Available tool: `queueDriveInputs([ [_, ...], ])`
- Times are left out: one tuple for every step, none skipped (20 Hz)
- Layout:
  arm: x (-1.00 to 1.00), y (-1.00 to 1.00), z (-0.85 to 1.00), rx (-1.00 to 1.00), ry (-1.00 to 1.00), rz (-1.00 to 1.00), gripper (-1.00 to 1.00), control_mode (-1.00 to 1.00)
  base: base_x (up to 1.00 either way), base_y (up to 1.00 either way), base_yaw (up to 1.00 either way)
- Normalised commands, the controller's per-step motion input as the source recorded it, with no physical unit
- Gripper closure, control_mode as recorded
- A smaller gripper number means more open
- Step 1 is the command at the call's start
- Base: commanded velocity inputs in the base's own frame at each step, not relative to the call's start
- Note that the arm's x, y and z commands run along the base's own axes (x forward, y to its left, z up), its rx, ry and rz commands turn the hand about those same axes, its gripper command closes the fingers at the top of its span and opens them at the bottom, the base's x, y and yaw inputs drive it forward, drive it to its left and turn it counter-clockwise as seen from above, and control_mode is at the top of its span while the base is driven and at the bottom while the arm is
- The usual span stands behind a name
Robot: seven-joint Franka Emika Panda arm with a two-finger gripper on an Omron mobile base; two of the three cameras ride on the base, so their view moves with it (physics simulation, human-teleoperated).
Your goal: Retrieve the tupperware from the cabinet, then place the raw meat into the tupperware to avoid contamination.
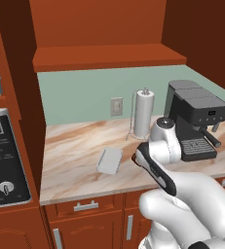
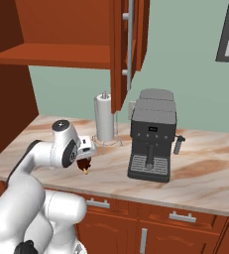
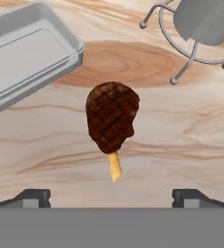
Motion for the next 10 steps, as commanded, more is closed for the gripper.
queueDriveInputs([
  [0.00, 0.00, -0.57, 0.00, -0.01, 0.00, -1.00, -1.00, 0.00, 0.00, 0.00],
  [0.00, 0.00, -0.57, 0.00, -0.01, 0.00, -1.00, -1.00, 0.00, 0.00, 0.00],
  [0.00, 0.00, -0.57, 0.00, -0.01, 0.00, -1.00, -1.00, 0.00, 0.00, 0.00],
  [0.00, 0.00, -0.56, 0.00, -0.01, 0.00, -1.00, -1.00, 0.00, 0.00, 0.00],
  [0.00, 0.00, -0.56, 0.00, -0.01, 0.00, -1.00, -1.00, 0.00, 0.00, 0.00],
  [0.00, 0.00, -0.55, 0.00, -0.01, 0.00, -1.00, -1.00, 0.00, 0.00, 0.00],
  [0.00, 0.00, -0.54, 0.00, -0.02, 0.00, -1.00, -1.00, 0.00, 0.00, 0.00],
  [0.00, 0.00, -0.54, 0.00, -0.02, 0.00, -1.00, -1.00, 0.00, 0.00, 0.00],
  [0.00, 0.00, -0.54, 0.00, -0.01, 0.00, -1.00, -1.00, 0.00, 0.00, 0.00],
  [0.00, 0.00, -0.53, 0.00, -0.02, 0.00, -1.00, -1.00, 0.00, 0.00, 0.00],
])
